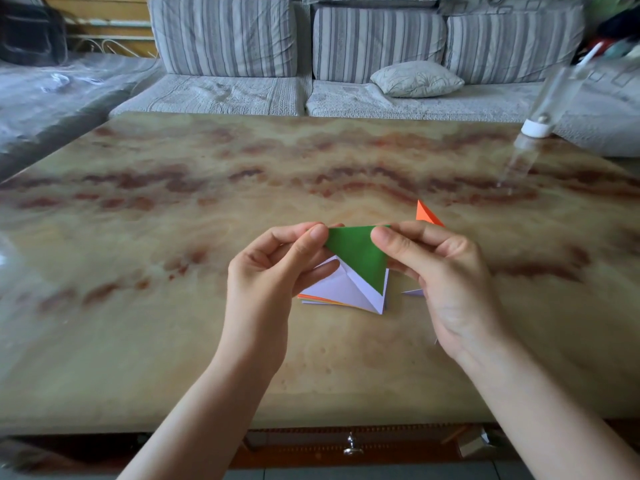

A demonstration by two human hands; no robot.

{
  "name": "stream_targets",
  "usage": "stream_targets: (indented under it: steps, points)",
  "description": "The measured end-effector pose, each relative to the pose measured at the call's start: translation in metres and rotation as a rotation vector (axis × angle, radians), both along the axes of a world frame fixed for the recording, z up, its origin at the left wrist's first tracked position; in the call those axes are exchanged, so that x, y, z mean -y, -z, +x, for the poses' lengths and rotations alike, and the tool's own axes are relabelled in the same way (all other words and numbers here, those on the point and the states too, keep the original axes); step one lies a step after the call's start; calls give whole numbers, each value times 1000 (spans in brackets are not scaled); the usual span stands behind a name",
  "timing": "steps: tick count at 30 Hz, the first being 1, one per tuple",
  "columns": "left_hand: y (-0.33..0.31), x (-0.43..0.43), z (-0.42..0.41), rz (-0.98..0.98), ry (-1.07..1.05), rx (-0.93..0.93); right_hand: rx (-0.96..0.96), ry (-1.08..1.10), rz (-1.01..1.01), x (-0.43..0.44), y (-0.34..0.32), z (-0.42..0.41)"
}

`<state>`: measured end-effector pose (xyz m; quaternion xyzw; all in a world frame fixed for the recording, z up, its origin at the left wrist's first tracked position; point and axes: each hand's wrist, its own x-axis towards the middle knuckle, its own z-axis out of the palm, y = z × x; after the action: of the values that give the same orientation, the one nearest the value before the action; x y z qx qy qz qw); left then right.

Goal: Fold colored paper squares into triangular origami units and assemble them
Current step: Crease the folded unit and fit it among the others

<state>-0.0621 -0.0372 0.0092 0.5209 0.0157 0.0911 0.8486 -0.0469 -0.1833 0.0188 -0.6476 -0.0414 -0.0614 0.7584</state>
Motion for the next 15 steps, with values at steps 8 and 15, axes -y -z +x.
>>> stream_targets:
  steps: [8,15]
  points:
    - [4,-9,7,256,102,-10,10,-6,-49,4,-1,-1]
    - [7,-7,8,566,-2,101,12,-54,-155,1,-2,-6]
